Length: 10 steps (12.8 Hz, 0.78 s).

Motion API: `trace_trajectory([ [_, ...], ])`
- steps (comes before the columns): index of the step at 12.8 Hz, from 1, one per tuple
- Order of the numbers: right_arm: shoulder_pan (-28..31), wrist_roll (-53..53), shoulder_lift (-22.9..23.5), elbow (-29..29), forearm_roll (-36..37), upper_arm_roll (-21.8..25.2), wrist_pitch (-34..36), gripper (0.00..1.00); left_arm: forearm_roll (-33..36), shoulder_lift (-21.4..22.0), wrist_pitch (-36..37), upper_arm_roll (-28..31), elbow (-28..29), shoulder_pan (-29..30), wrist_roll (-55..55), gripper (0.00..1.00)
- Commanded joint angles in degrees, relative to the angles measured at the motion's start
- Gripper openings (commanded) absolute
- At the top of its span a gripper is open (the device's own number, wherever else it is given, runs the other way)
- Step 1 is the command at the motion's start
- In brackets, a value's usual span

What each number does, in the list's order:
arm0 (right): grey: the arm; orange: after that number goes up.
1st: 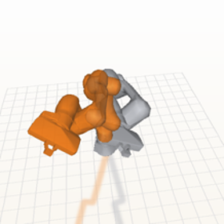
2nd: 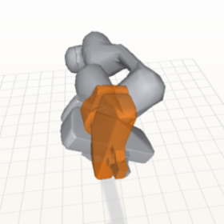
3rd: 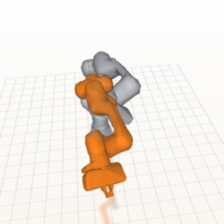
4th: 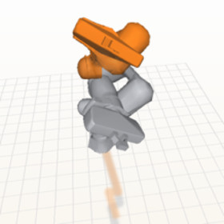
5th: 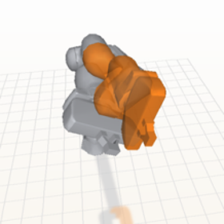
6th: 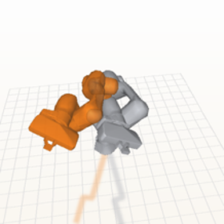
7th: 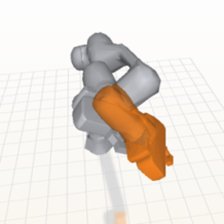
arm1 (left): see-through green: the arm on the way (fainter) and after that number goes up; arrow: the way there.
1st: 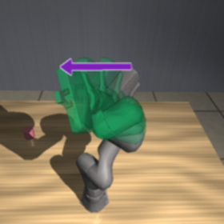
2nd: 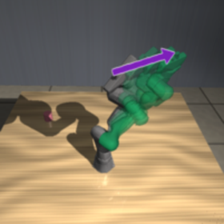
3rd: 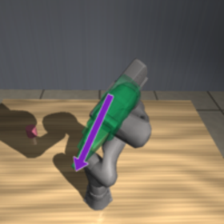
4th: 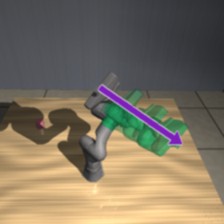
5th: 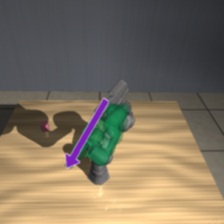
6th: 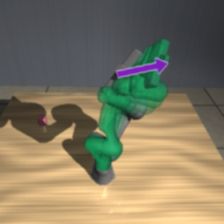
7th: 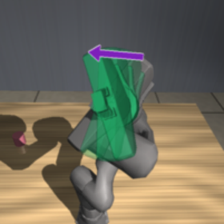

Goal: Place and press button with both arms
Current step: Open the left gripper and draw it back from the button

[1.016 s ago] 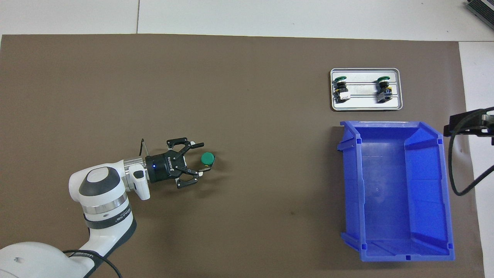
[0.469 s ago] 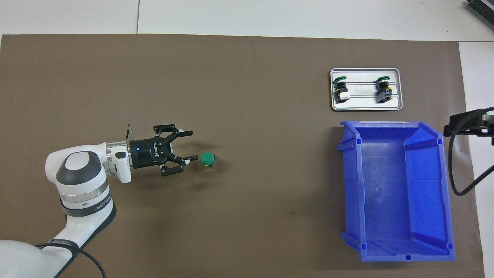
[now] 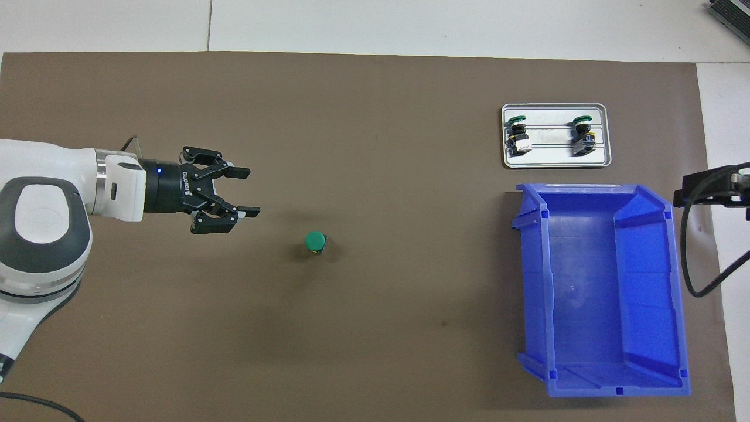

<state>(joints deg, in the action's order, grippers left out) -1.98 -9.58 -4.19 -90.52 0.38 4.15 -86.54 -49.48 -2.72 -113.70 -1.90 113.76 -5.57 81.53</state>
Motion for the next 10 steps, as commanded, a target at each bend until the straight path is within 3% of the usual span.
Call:
trace_trajectory([
  [1, -0.1, 1.5, -0.6, -0.3, -1.3, 0.4, 0.5, 1.0, 11.2, 0.2, 4.6, 0.0, -4.8, 0.1, -10.8, 0.81],
  [5, -0.1, 1.4, -0.6, -0.3, -1.3, 0.4, 0.6, 1.0, 26.3, 3.0, 6.0, -0.6, -6.0, -1.6, -28.2, 0.77],
  [8, -0.1, 1.5, -0.6, -0.3, -1.3, 0.4, 0.6, 1.0, 39.4, 3.7, 7.0, -0.7, -5.5, -7.1, -51.0, 0.63],
  [10, -0.1, 1.5, -0.6, -0.3, -1.3, 0.4, 0.6, 1.0, 43.7, 4.0, 7.0, -0.7, -5.0, -10.3, -64.9, 0.57],
])
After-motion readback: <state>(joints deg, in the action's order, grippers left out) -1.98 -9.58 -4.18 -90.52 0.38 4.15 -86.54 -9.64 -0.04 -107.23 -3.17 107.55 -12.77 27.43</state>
